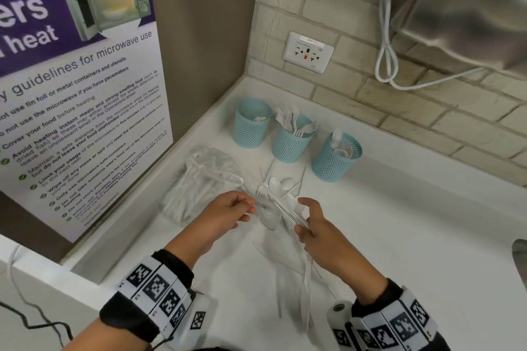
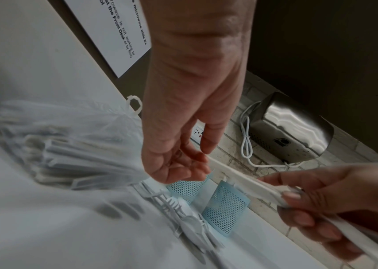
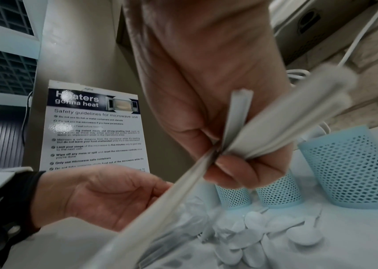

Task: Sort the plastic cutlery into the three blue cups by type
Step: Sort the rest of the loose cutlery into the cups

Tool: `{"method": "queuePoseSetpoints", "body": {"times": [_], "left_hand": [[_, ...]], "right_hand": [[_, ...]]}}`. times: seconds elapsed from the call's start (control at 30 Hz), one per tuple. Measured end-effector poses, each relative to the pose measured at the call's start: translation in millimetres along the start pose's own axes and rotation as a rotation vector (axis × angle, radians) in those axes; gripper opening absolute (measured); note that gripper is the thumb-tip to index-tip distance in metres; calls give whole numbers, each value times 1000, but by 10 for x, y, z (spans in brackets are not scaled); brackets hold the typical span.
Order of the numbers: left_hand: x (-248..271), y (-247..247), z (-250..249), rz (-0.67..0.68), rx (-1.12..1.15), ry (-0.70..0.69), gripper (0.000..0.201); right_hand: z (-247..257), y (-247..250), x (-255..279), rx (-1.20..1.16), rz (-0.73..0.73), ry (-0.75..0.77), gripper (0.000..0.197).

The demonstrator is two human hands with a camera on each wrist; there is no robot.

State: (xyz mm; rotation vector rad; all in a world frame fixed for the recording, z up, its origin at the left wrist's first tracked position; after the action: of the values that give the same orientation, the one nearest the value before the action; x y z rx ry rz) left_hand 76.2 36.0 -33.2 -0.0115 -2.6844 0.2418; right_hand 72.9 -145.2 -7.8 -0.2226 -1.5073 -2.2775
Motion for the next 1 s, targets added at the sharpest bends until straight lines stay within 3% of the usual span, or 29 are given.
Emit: {"method": "queuePoseSetpoints", "body": {"times": [0.2,0.33,0.4,0.5,0.73,0.83,1.0], "left_hand": [[57,-371,-17,234,-104,-16,29],[132,-689,-57,378,-121,-56,40],[108,-728,-94,336,-52,-72,41],[78,-669,-196,222,83,-118,22],[21,-479,-274,80,283,-146,24],[0,-414,-269,46,357,-149,20],[0,-365,-269,53,399,-125,18]], "right_hand": [[190,128,29,-429,-99,41,44],[414,109,22,-519,-101,94,42],[522,105,10,-526,-100,119,44],[614,82,-28,-449,-89,146,45],[566,100,-46,-468,-65,154,30],[368,269,-85,-483,-187,130,22],[109,726,40,-569,-450,85,27]]}}
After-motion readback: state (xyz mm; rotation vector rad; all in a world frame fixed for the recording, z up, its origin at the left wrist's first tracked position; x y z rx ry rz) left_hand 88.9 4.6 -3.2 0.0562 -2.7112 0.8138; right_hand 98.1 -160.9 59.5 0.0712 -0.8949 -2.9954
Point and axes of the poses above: each hand's wrist, its own x-axis away from the middle knuckle, its own y-axis out of the back of the hand, z = x × y, the point moved 10 cm from there along -x, towards the middle knuckle, and after that the axes turned 15 degrees about x, right-handed, at the moved point
